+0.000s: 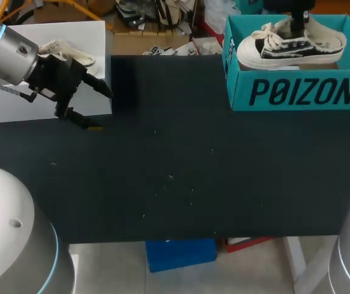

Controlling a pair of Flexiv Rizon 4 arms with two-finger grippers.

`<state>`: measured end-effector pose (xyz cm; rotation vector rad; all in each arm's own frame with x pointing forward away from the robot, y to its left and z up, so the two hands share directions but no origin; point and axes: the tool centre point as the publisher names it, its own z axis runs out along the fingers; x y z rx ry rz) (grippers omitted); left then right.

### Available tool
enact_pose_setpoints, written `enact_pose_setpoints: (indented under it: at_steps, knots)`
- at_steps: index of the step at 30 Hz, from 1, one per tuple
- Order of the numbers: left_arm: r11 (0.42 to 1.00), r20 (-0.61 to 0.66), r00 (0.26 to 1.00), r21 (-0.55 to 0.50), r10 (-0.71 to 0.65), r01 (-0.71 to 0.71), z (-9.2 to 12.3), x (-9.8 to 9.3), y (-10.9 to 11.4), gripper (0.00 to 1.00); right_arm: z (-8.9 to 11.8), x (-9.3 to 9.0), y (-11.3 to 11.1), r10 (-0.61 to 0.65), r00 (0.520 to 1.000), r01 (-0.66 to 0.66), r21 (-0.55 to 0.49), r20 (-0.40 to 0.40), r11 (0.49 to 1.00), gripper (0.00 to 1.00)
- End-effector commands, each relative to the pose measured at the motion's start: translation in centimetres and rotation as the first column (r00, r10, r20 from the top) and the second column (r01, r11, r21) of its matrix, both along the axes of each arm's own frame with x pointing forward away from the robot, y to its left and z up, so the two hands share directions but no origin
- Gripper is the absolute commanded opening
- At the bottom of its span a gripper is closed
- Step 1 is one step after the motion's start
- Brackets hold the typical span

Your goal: Take the shoe out of the shoebox, open the shoe tongue, remove and reinsert the insole, then place the shoe into the shoebox

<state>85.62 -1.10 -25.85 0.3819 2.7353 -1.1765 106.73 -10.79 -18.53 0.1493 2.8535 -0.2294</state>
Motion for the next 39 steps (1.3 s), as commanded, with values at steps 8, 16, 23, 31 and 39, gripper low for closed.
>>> enact_pose_setpoints:
  at_steps: [8, 16, 23, 31, 39]
  knots:
    - [1.000, -0.002, 1.000, 0.005, 0.000, 0.000, 0.1, 0.0, 0.0, 1.00, -2.3, 3.5, -2.1, 0.069, 0.996, -0.066, 0.065, -0.054, 0.996, 0.00]
    - [1.000, -0.002, 1.000, 0.005, 0.000, 0.000, 0.1, 0.0, 0.0, 1.00, -4.0, 5.4, -2.6, 0.091, 0.993, -0.087, 0.060, -0.078, 0.994, 0.00]
    - [1.000, -0.002, 1.000, 0.005, 0.000, 0.000, 0.1, 0.0, 0.0, 1.00, -4.9, 6.9, -2.7, 0.095, 0.992, -0.090, 0.060, -0.086, 0.994, 0.00]
    - [1.000, -0.002, 1.000, 0.005, 0.000, 0.000, 0.1, 0.0, 0.0, 1.00, -6.3, 7.6, -2.9, 0.071, 0.993, -0.065, 0.070, -0.089, 0.995, 0.00]
    - [1.000, -0.002, 1.000, 0.005, 0.000, 0.000, 0.1, 0.0, 0.0, 1.00, -8.0, 8.3, -3.4, 0.052, 0.994, -0.045, 0.073, -0.097, 0.996, 0.00]
